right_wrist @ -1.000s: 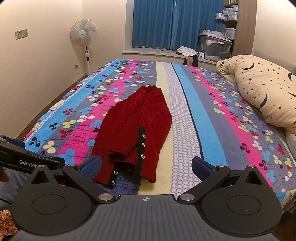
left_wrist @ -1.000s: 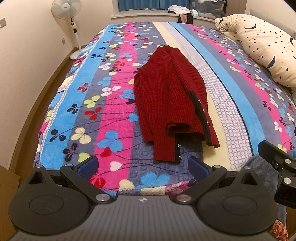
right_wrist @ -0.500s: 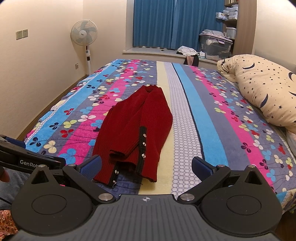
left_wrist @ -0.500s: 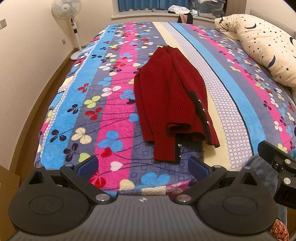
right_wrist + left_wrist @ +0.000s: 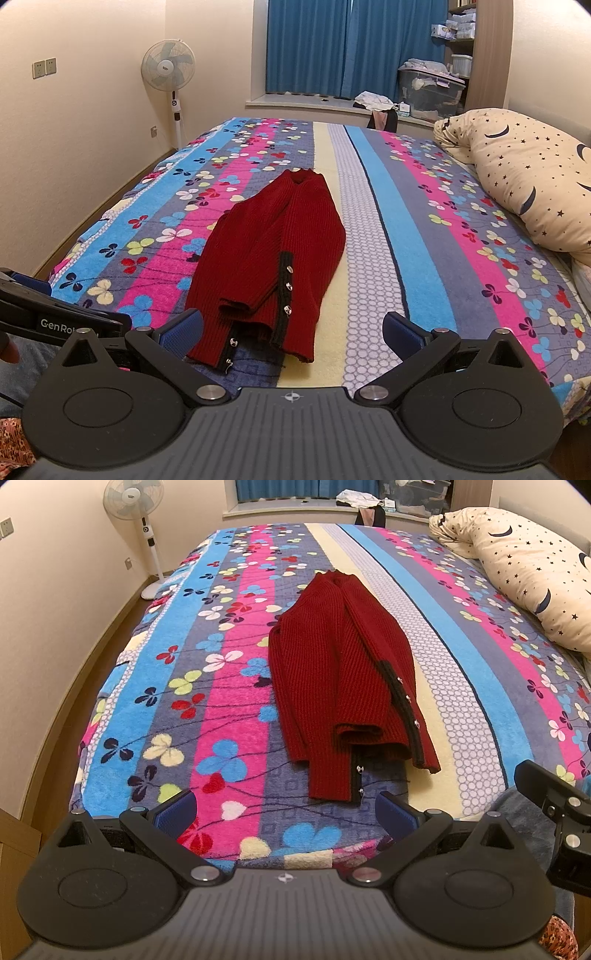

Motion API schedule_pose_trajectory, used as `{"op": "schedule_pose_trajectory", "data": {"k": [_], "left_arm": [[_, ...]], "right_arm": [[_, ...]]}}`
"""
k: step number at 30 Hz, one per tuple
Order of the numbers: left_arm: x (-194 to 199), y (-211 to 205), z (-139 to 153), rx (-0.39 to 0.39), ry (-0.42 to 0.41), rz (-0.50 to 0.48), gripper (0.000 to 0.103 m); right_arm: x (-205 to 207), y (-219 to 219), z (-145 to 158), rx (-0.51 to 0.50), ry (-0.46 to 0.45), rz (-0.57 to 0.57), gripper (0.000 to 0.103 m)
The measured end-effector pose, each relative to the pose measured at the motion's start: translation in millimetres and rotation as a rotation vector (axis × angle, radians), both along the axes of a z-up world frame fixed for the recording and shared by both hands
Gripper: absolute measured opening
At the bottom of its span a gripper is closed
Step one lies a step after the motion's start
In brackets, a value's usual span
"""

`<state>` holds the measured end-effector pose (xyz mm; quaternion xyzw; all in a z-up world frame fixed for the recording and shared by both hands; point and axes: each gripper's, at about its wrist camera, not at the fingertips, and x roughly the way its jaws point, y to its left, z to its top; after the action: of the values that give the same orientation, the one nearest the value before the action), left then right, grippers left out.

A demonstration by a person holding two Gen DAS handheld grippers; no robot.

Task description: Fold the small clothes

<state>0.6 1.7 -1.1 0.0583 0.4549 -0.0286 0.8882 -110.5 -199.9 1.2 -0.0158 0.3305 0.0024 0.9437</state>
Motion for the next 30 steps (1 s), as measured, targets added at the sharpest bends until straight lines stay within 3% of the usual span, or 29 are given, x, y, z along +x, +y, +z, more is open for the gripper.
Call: {"op": "schedule_pose_trajectory", "data": {"k": [30], "left_arm": [[2.4, -2.0, -7.7, 0.011, 0.02, -0.004, 0.103]], "right_arm": [[-0.3, 3.2, -6.3, 0.003, 0.008, 0.002, 0.102]]}}
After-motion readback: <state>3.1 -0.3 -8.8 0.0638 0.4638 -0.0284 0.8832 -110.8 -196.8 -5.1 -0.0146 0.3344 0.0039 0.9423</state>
